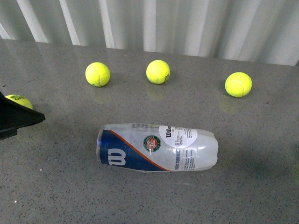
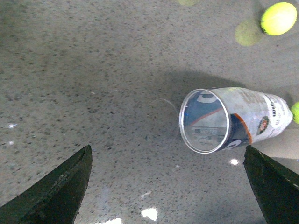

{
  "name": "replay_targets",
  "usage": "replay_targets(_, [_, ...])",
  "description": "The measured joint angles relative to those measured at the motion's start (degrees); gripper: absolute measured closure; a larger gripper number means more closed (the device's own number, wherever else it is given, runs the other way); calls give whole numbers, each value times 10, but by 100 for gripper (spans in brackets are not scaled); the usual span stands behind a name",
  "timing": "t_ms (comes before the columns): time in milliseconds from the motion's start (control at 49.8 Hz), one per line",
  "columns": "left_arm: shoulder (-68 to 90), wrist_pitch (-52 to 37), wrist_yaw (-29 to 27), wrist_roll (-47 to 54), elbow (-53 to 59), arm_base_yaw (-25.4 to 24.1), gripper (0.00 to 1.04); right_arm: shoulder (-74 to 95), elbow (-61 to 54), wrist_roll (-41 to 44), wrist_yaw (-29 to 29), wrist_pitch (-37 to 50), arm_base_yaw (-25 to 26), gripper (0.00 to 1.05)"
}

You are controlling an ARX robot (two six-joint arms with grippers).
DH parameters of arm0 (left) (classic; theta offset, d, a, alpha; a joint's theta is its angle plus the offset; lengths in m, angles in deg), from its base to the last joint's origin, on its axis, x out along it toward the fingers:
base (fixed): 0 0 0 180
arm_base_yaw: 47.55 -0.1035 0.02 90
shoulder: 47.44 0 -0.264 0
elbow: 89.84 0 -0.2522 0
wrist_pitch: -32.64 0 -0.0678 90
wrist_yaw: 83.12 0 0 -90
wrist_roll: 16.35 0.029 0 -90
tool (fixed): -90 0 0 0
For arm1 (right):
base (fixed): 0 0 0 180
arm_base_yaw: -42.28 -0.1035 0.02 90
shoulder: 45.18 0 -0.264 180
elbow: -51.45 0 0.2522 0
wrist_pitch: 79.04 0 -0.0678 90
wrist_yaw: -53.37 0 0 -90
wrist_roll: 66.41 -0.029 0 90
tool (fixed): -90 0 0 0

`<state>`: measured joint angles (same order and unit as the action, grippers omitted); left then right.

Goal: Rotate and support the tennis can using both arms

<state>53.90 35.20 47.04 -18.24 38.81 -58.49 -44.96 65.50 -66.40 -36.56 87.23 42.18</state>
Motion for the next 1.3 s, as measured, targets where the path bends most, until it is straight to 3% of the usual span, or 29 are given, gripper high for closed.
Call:
replay_targets(241, [64, -59, 63, -19, -6, 53, 7, 0, 0, 0, 0, 0, 0, 7])
replay_targets(582, [138, -143, 75, -76, -9, 118, 7, 0, 0, 0, 0, 0, 0, 7])
replay_targets(883, [174, -270, 103, -182, -10, 182, 7, 0, 0, 0, 0, 0, 0, 7])
replay_targets(1124, [199, -289, 103, -218, -12, 214, 7, 0, 0, 0, 0, 0, 0, 7])
replay_targets(1204, [205, -295, 95, -227, -13, 219, 14, 0, 0, 0, 0, 0, 0, 7])
replay_targets(1305, [206, -308, 96, -247, -13, 224, 33, 0, 0, 0, 0, 0, 0, 7])
